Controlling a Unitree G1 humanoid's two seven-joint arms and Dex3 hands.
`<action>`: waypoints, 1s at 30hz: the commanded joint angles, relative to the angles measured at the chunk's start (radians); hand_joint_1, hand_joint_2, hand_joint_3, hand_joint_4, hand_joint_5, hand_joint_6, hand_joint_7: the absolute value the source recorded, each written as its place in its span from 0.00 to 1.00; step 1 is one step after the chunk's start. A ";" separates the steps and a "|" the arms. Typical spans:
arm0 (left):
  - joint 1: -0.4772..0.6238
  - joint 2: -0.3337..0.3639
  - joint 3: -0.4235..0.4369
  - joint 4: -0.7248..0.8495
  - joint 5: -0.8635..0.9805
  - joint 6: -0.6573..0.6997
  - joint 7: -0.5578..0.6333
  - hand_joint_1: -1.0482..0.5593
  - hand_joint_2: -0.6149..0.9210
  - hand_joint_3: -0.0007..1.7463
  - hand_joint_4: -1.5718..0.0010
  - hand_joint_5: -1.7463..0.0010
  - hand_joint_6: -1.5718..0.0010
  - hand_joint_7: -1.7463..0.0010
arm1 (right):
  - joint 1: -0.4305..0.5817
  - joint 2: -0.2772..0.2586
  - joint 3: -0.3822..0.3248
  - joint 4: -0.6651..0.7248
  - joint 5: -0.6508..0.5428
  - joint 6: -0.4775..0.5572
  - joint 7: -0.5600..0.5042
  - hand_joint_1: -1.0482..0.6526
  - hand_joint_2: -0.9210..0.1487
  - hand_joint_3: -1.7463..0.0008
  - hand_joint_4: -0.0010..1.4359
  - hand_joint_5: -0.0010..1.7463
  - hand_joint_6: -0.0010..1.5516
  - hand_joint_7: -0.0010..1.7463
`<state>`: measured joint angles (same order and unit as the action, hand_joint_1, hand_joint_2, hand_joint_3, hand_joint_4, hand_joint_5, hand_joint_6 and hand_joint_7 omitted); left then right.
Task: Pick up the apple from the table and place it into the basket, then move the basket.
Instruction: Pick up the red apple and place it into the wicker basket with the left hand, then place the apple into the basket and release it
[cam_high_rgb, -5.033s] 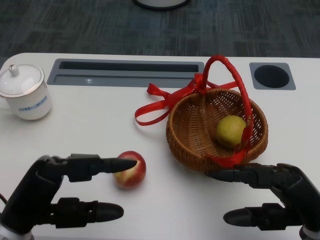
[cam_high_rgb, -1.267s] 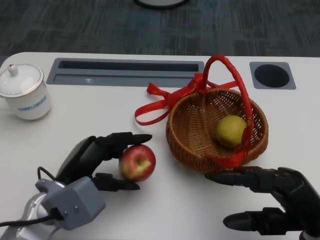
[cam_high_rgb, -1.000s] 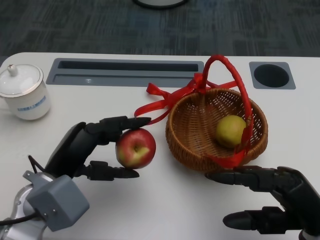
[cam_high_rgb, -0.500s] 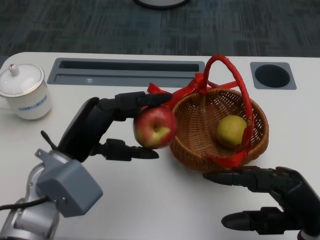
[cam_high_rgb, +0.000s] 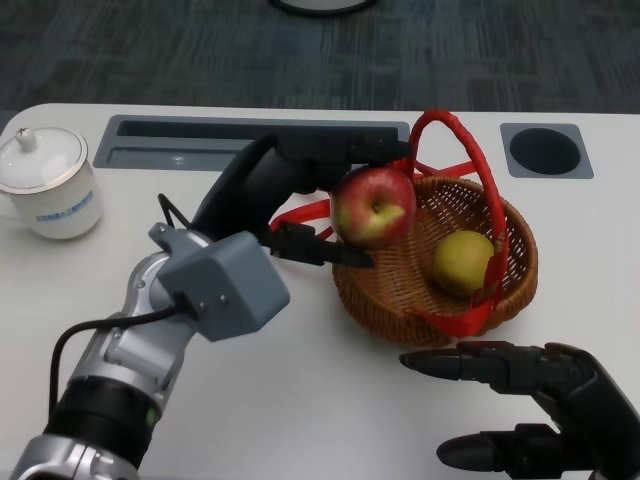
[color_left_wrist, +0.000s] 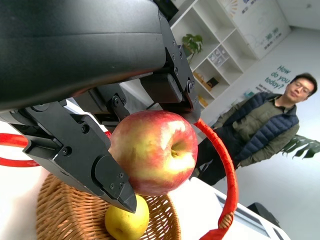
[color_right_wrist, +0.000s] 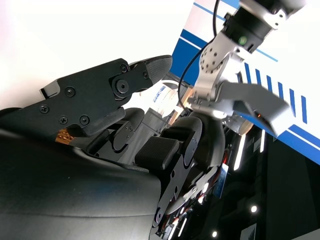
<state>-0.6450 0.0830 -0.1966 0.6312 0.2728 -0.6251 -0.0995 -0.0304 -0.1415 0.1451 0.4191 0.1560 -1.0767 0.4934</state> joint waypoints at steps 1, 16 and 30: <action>-0.085 -0.015 -0.016 0.100 0.036 -0.005 0.041 0.58 0.89 0.00 0.17 0.99 0.25 1.00 | 0.012 -0.003 0.001 -0.015 -0.007 -0.005 -0.011 0.42 0.12 1.00 0.59 0.00 0.51 0.00; -0.240 -0.096 -0.091 0.453 0.150 -0.054 0.192 0.56 0.89 0.01 0.17 1.00 0.25 1.00 | 0.023 0.009 0.004 -0.018 -0.007 -0.025 -0.025 0.42 0.13 1.00 0.58 0.00 0.51 0.00; -0.240 -0.103 -0.102 0.483 0.146 -0.035 0.186 0.55 0.90 0.00 0.21 1.00 0.29 1.00 | 0.032 -0.002 0.003 -0.042 -0.008 -0.013 -0.037 0.42 0.13 1.00 0.58 0.00 0.51 0.00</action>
<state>-0.8588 -0.0249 -0.3039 1.1059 0.4259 -0.6566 0.0824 -0.0091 -0.1292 0.1541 0.3930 0.1421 -1.0938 0.4646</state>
